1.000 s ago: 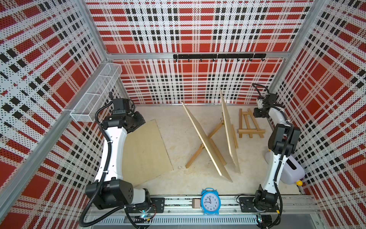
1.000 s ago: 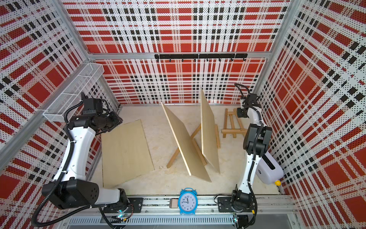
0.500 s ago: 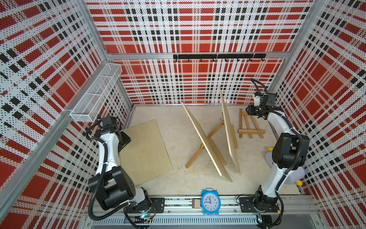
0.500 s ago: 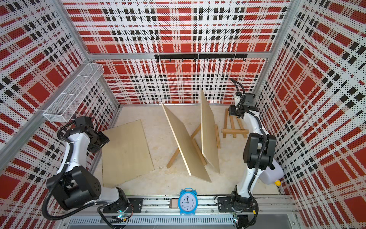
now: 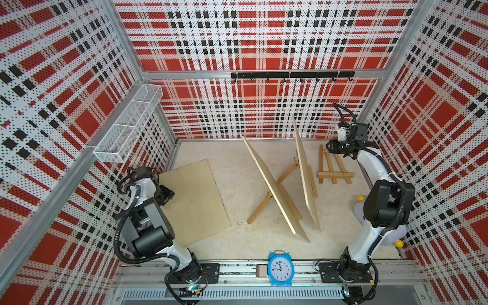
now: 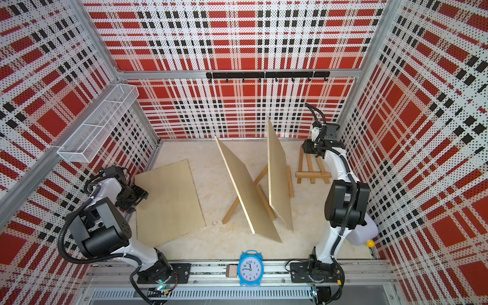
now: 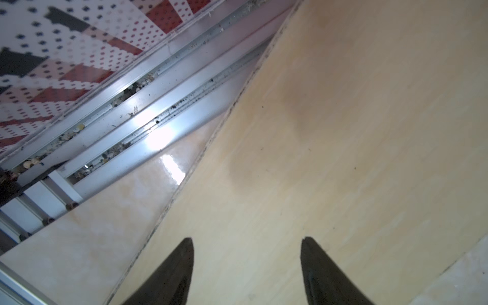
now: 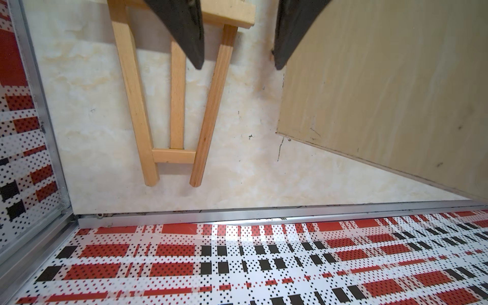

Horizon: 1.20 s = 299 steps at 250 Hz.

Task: Disassemble the easel
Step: Adjust the drawing board at the corner of the board.

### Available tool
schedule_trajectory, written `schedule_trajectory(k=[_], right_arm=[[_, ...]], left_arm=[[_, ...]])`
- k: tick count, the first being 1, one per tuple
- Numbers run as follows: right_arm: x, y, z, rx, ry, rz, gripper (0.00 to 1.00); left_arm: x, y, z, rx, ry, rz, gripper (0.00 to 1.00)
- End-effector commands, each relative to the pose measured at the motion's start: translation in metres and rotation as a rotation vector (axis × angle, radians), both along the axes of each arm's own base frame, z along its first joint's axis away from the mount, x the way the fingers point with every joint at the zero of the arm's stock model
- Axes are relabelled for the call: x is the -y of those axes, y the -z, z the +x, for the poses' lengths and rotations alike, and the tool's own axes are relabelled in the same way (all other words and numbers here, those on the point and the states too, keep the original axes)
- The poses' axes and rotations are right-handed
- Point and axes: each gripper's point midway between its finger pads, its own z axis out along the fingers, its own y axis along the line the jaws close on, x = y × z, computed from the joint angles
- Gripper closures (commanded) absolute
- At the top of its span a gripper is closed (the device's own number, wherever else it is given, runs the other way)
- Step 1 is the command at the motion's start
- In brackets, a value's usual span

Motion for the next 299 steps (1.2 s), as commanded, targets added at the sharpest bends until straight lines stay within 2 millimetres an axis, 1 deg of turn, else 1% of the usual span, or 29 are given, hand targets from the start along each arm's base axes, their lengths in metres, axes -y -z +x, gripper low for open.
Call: schedule_trajectory(k=[1,27,63,96,112,146,176,192,226,252,299], right_arm=[[0.001,-0.029,0.000,0.064,0.003,-0.016,0.54],[0.002,-0.029,-0.001,0.061,0.014,-0.008,0.54],[0.002,-0.028,-0.001,0.054,0.027,0.007,0.54],[0.002,-0.032,-0.003,0.061,0.033,0.010,0.54],[0.003,-0.032,-0.004,0.060,0.040,0.007,0.54],[0.006,-0.033,-0.007,0.060,0.053,-0.004,0.54],[0.008,-0.036,-0.011,0.061,0.062,-0.023,0.54],[0.010,-0.041,-0.013,0.068,0.065,-0.036,0.54],[0.013,-0.045,-0.016,0.068,0.071,-0.058,0.54],[0.013,-0.045,-0.018,0.066,0.078,-0.060,0.54],[0.013,-0.044,-0.023,0.059,0.082,-0.059,0.54]], left_arm=[[-0.014,0.010,0.003,-0.021,0.046,0.041,0.30],[-0.021,0.016,0.005,-0.048,0.113,0.077,0.30],[-0.028,0.021,0.006,-0.059,0.127,0.121,0.30],[-0.034,0.022,0.013,-0.028,0.127,0.151,0.30],[-0.035,0.025,0.016,-0.026,0.155,0.151,0.30],[-0.036,0.042,0.020,-0.039,0.169,0.106,0.30],[-0.033,0.054,0.029,-0.012,0.175,0.073,0.31],[-0.033,0.059,0.033,0.000,0.169,0.065,0.31],[-0.032,0.061,0.042,0.020,0.171,0.052,0.32],[-0.027,0.059,0.056,0.029,0.202,0.061,0.33],[-0.007,0.061,0.088,0.040,0.275,0.064,0.33]])
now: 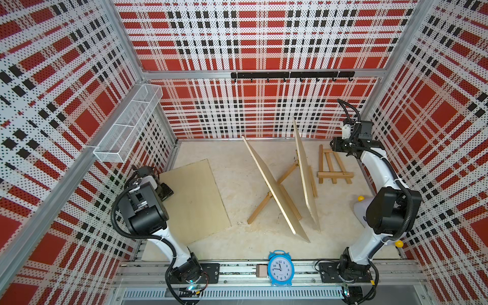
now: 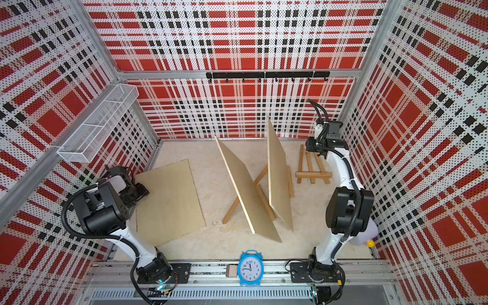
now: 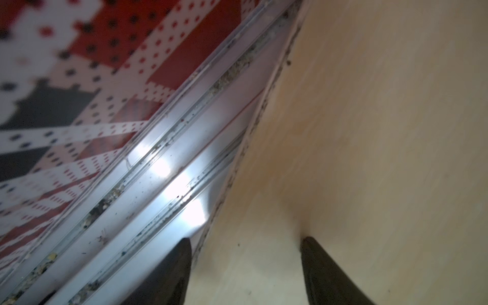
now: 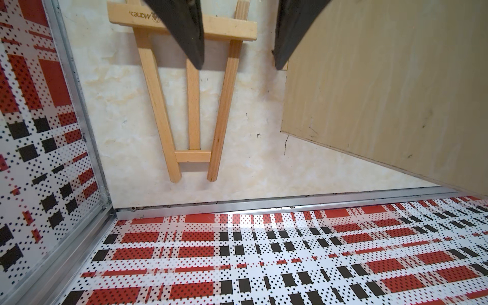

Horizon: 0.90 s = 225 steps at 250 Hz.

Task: Disassemble the easel
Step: Adjust the drawing board at the corner of the board.

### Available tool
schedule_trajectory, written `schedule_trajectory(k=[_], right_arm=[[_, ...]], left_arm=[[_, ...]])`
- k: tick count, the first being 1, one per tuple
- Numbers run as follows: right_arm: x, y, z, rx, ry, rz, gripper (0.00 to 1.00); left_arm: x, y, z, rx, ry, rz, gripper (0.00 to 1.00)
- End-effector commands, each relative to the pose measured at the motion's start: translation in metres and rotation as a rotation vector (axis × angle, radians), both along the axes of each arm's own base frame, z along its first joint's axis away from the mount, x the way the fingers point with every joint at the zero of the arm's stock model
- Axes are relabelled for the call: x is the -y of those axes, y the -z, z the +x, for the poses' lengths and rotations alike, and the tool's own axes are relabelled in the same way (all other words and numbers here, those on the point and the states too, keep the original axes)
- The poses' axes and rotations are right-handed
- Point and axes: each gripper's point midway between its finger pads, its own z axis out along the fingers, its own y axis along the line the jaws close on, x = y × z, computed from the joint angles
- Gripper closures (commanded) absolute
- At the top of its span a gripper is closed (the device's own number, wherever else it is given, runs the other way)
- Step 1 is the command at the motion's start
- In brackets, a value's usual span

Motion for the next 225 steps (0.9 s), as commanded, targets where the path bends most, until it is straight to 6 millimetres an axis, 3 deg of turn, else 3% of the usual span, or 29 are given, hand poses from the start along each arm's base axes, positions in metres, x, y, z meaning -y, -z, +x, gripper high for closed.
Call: schedule_trajectory(k=[1,101,225], right_arm=[[0.001,-0.015,-0.007,0.036,0.000,-0.025,0.54],[0.004,-0.016,-0.019,0.018,0.001,-0.061,0.54],[0.001,-0.016,-0.026,0.015,-0.009,-0.051,0.54]], left_arm=[[0.026,0.012,0.024,0.003,0.063,-0.048,0.33],[0.056,0.006,0.083,0.057,0.115,-0.068,0.34],[0.081,0.002,0.121,0.115,0.152,-0.124,0.35]])
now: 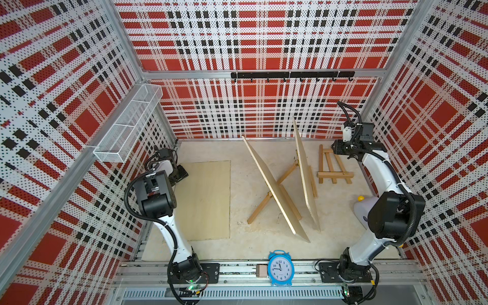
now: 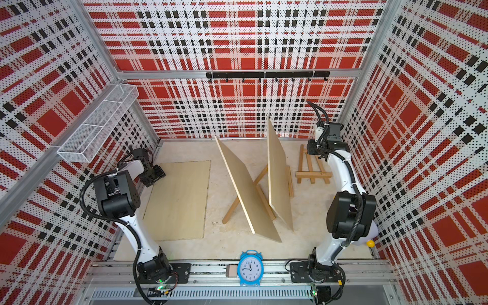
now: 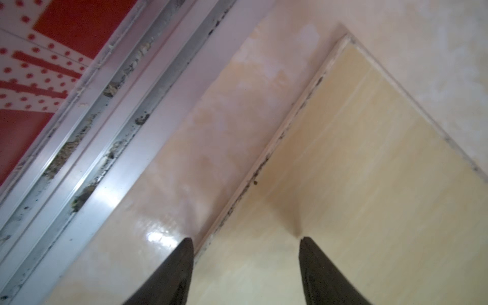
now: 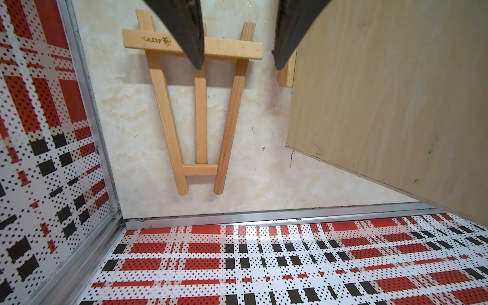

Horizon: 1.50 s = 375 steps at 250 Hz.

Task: Disassemble the easel
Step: Adjust the drawing board at the corner of the board.

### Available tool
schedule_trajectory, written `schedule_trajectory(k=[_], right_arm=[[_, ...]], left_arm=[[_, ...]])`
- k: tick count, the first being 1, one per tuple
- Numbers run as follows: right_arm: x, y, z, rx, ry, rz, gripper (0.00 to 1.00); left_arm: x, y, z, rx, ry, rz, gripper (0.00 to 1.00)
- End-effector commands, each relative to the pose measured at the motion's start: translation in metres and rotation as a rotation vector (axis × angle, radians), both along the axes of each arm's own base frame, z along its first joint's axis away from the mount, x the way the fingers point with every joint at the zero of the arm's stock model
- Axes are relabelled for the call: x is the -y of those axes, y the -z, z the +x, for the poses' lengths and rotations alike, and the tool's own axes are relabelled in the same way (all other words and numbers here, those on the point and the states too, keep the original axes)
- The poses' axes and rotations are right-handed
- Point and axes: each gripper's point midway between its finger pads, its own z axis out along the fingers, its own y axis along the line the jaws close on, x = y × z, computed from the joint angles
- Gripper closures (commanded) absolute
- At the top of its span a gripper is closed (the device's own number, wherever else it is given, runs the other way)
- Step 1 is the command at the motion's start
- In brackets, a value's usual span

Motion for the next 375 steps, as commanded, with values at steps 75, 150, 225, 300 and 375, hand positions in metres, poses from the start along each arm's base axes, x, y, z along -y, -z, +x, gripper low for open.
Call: schedule_trajectory(k=[75,150,225,300,375], right_arm=[[-0.006,-0.025,-0.014,0.064,-0.027,0.000,0.54],[-0.019,-0.036,-0.024,0.100,-0.055,0.034,0.54],[-0.069,-0.083,-0.043,0.212,-0.220,0.016,0.54],[-0.100,-0.105,-0.077,0.288,-0.308,0.057,0.53],[-0.103,-0.130,-0.105,0.372,-0.280,0.127,0.53]], left_arm=[[0.036,-0.025,0.014,0.068,0.053,-0.069,0.35],[0.104,-0.108,-0.035,0.069,0.206,0.004,0.39],[0.188,-0.150,-0.165,-0.143,0.325,-0.037,0.39],[0.219,-0.112,-0.323,-0.376,0.232,-0.213,0.47],[0.230,-0.046,-0.333,-0.347,0.172,-0.284,0.52]])
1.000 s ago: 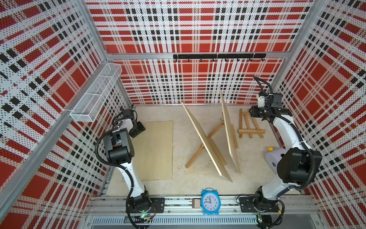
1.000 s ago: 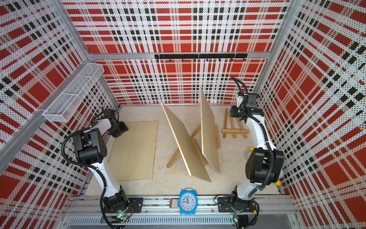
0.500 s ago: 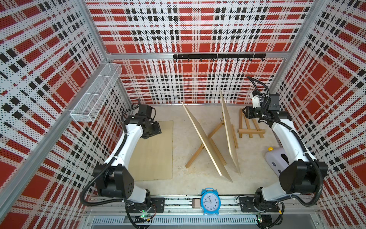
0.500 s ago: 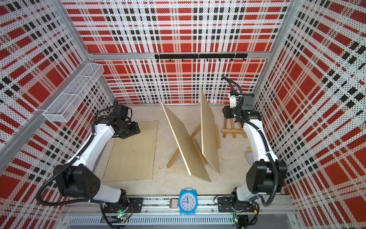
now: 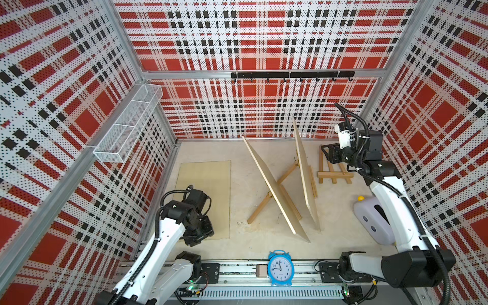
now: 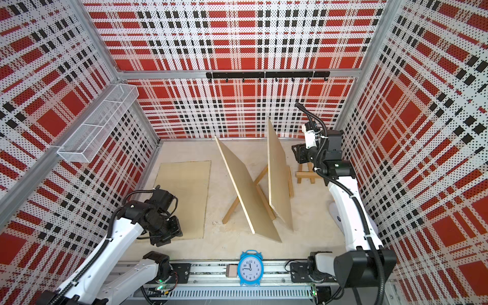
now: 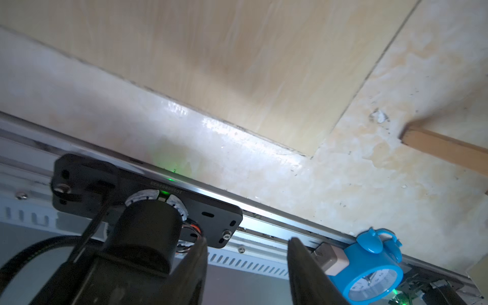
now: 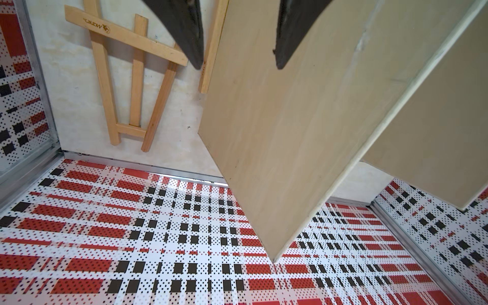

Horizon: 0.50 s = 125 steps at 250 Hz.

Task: Disassemble the easel
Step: Adjust the drawing board at the corner of the board.

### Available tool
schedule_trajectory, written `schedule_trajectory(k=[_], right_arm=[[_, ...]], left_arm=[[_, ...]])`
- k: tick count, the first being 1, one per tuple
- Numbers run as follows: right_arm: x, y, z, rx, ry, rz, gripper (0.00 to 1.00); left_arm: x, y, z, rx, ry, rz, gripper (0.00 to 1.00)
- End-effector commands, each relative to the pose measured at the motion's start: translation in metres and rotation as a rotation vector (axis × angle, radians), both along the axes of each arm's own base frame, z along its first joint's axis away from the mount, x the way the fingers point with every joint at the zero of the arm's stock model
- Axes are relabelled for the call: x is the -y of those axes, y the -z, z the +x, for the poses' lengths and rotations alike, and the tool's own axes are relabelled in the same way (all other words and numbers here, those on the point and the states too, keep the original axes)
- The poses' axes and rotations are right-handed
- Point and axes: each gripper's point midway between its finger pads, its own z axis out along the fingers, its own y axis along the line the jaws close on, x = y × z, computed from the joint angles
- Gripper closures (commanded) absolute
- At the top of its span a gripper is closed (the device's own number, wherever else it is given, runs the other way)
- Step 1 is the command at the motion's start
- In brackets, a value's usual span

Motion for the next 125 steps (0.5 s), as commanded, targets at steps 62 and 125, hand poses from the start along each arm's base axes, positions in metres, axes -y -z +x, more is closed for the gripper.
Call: schedule_trajectory(k=[62,125], right_arm=[[0.002,-0.021,-0.017,0.073,0.030,0.038,0.53],[0.006,-0.017,-0.024,0.063,0.038,-0.001,0.52]], left_arm=[[0.013,0.061,0.021,-0.054,-0.031,-0.019,0.59],[-0.006,0.079,0.036,-0.037,-0.032,0.095,0.61]])
